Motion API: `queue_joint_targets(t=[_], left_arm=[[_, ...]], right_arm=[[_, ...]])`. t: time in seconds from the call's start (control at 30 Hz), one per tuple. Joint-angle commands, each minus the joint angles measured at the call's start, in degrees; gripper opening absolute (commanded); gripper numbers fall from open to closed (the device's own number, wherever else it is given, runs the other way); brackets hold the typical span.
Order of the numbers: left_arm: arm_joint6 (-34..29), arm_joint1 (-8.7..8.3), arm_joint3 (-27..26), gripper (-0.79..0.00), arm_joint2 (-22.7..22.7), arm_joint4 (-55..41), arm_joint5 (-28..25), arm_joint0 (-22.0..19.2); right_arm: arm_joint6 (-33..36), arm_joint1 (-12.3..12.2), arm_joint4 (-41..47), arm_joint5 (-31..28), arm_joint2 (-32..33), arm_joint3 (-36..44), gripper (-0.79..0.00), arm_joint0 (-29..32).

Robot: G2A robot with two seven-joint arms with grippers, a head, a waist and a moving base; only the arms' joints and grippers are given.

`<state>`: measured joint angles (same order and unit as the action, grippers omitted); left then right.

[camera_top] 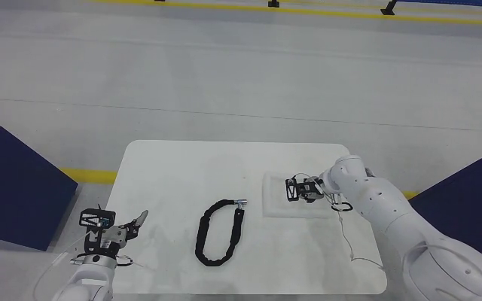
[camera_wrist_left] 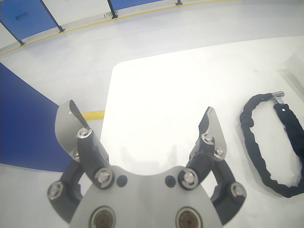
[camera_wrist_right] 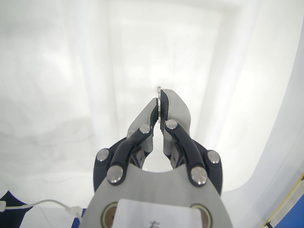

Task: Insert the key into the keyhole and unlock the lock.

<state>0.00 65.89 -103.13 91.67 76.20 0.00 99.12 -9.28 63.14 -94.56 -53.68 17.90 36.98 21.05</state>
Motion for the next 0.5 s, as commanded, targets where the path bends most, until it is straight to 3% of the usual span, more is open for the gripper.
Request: queue_joint_targets(t=[0.0,0.47], left_arm=[[0.0,0.00,0.0,0.000,0.0,0.0,0.0,0.0],[0.0,0.00,0.0,0.000,0.0,0.0,0.0,0.0]], right_arm=[[-0.1,-0.5,-0.1,0.7,0.6,0.7,-0.785,0.3],[2.6,-4.9,0.5,0.1,6.0,9.0,-0.785,3.3]])
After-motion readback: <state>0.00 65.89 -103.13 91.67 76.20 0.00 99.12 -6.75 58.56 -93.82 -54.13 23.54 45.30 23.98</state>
